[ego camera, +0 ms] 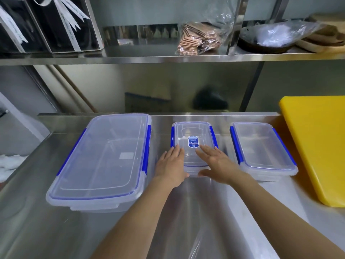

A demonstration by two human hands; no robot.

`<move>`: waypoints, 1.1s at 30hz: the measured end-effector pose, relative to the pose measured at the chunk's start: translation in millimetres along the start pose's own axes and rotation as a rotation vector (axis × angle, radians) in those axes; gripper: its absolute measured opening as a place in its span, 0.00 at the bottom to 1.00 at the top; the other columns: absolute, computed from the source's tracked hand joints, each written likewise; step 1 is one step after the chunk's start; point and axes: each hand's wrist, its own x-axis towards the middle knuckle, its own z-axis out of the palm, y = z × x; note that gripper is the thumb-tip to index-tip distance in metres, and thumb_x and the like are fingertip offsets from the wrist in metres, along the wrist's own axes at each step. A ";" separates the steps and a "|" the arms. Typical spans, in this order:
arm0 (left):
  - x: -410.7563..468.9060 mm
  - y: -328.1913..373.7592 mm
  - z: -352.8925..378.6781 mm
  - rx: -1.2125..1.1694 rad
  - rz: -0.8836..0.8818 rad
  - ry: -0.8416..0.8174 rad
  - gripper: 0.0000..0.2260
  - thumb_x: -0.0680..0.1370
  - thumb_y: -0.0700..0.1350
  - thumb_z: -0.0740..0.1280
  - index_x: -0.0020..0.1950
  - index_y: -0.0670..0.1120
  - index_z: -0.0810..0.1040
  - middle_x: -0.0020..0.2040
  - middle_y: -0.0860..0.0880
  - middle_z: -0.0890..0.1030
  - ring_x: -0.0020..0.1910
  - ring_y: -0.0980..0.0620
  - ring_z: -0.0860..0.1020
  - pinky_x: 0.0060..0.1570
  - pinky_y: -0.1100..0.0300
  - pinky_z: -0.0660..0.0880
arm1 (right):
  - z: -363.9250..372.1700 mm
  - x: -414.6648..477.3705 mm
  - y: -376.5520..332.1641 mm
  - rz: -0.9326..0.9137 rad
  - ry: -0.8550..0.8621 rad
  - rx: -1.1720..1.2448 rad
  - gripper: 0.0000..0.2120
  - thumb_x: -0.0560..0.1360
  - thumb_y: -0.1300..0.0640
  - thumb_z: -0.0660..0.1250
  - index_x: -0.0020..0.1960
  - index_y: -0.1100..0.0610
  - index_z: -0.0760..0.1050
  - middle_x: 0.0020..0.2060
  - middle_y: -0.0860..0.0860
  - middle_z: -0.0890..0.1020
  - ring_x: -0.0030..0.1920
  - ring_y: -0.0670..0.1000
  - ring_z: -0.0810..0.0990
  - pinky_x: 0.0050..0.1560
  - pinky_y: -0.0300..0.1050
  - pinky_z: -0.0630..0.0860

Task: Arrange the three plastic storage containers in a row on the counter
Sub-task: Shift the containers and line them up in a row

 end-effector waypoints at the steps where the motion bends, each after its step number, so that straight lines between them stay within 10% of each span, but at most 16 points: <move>1: -3.5 -1.0 -4.2 -0.025 0.009 0.062 0.32 0.75 0.54 0.66 0.74 0.48 0.57 0.75 0.47 0.62 0.74 0.48 0.60 0.72 0.52 0.57 | 0.4 -1.1 -6.1 0.004 0.041 0.008 0.33 0.74 0.48 0.66 0.74 0.51 0.55 0.76 0.51 0.55 0.76 0.53 0.51 0.74 0.50 0.49; 7: -27.3 -63.3 -62.5 -0.069 -0.230 0.629 0.19 0.76 0.50 0.64 0.63 0.43 0.73 0.60 0.41 0.79 0.59 0.40 0.75 0.60 0.48 0.70 | -3.7 5.3 -84.8 0.152 0.320 0.804 0.25 0.74 0.45 0.64 0.67 0.56 0.68 0.67 0.54 0.72 0.65 0.53 0.71 0.66 0.47 0.68; 14: -77.9 -185.3 -74.5 -0.095 -0.779 0.254 0.36 0.71 0.70 0.54 0.75 0.56 0.51 0.76 0.41 0.57 0.74 0.39 0.57 0.72 0.41 0.51 | 14.7 20.5 -170.9 0.123 0.048 1.286 0.34 0.71 0.45 0.67 0.71 0.46 0.54 0.68 0.49 0.70 0.65 0.52 0.72 0.63 0.48 0.72; 21: -99.2 -223.2 -65.0 -0.378 -0.778 0.206 0.37 0.68 0.74 0.52 0.73 0.61 0.51 0.73 0.41 0.63 0.67 0.37 0.68 0.66 0.42 0.65 | 24.4 32.6 -202.1 0.158 0.057 1.144 0.39 0.72 0.42 0.65 0.73 0.46 0.45 0.69 0.49 0.65 0.67 0.53 0.69 0.65 0.56 0.72; 33: -115.4 -262.0 -76.6 -0.249 -0.813 0.228 0.34 0.73 0.68 0.54 0.74 0.53 0.54 0.73 0.39 0.63 0.70 0.36 0.64 0.68 0.43 0.60 | 27.4 55.1 -237.3 0.137 0.056 1.041 0.32 0.72 0.40 0.62 0.71 0.48 0.55 0.67 0.50 0.67 0.63 0.53 0.72 0.63 0.55 0.73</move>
